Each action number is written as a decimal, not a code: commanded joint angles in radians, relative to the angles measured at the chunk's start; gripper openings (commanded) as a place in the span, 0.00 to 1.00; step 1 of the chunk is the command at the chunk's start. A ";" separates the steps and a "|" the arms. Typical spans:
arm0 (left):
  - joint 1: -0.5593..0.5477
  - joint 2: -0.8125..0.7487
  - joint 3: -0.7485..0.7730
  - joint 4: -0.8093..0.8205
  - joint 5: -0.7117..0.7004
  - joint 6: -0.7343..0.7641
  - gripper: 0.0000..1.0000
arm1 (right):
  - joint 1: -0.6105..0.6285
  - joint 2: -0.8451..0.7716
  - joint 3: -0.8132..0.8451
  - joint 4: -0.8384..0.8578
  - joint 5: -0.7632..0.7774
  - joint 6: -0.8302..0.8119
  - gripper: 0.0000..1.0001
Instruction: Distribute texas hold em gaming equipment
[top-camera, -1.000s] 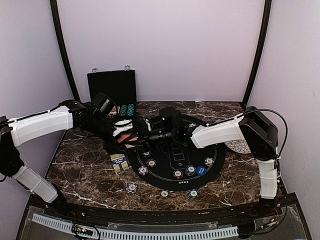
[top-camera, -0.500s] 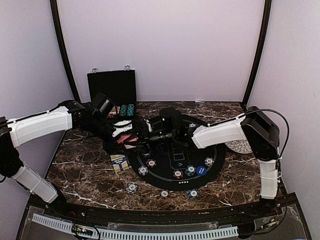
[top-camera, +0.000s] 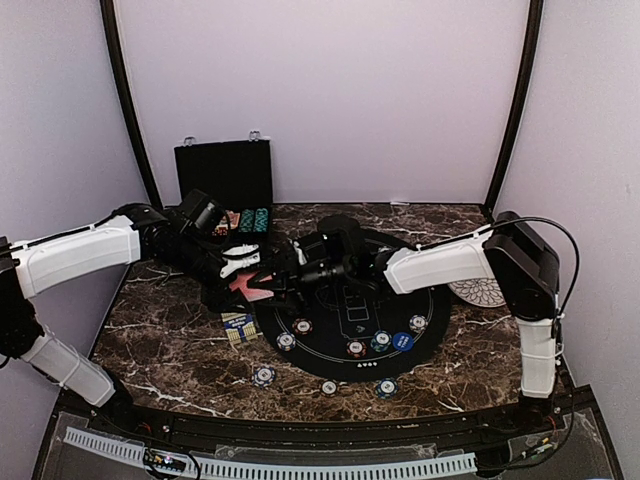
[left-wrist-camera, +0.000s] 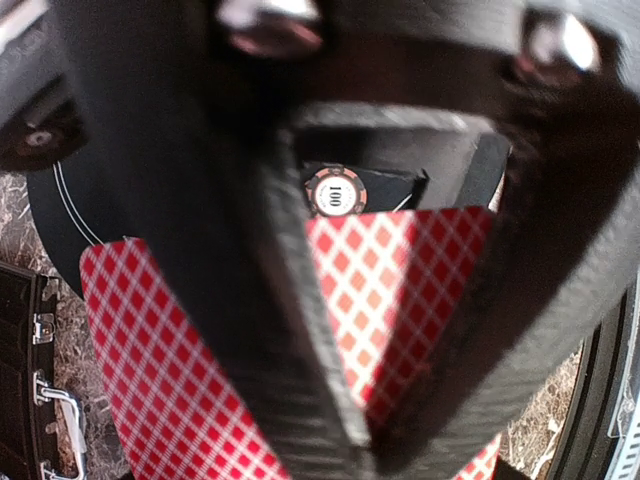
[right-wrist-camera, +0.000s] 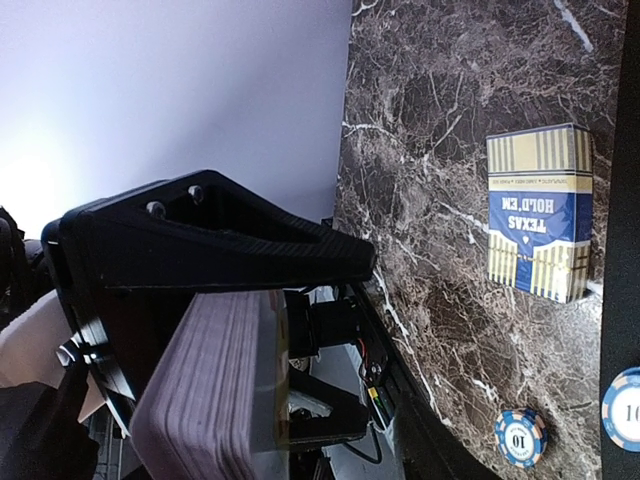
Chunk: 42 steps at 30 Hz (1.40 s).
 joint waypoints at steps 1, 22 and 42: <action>0.002 -0.053 -0.016 -0.030 0.023 0.017 0.02 | -0.023 0.006 0.038 -0.039 0.019 0.001 0.56; 0.002 -0.010 -0.003 -0.005 -0.009 0.007 0.28 | 0.006 0.080 0.045 0.148 -0.050 0.114 0.10; 0.001 0.028 0.004 -0.057 0.052 0.023 0.83 | 0.008 0.082 0.005 0.241 -0.062 0.157 0.00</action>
